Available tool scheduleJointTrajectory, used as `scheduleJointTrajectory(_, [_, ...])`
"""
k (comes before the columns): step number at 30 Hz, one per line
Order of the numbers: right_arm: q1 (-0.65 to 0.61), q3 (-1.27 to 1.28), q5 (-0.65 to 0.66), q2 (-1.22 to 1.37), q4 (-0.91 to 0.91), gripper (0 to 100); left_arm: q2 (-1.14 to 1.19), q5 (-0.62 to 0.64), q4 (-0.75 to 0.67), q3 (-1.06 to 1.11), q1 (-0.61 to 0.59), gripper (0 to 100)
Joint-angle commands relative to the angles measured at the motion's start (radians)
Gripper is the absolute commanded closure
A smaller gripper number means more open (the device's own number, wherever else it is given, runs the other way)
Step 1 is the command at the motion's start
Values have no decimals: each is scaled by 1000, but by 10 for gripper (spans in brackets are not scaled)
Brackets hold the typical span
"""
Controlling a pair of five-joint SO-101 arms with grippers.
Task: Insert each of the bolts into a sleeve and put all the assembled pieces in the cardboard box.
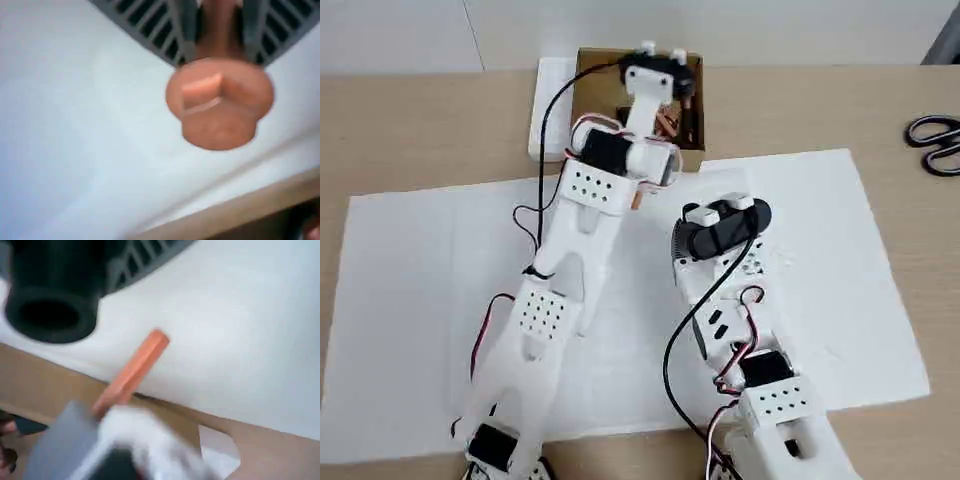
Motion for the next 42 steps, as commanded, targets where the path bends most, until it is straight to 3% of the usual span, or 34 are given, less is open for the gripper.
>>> scheduleJointTrajectory(1, [5, -20, 9, -5, 2, 996, -298, 5, 32, 180, 26, 994])
scheduleJointTrajectory(6, [1, -18, 2, -5, 1, 996, -743, 31, 12, 725, 66, 993])
scheduleJointTrajectory(10, [-1, -26, -5, -10, -7, 996, -1077, 44, -140, 1121, 58, 993])
scheduleJointTrajectory(14, [-22, -43, -106, -18, -7, 996, -1387, 41, -408, 1527, 60, 993])
scheduleJointTrajectory(22, [-189, -48, -107, -94, -44, 996, -1964, 54, -859, 2120, 43, 994])
scheduleJointTrajectory(29, [-305, -31, -106, -206, -36, 996, -2111, 104, -891, 2267, 2, 994])
scheduleJointTrajectory(36, [-384, -31, -100, -213, -2, 996, -2114, 77, -904, 2255, -8, 994])
scheduleJointTrajectory(42, [-397, -25, -71, -213, 7, 996, -2108, 75, -925, 2252, -87, 994])
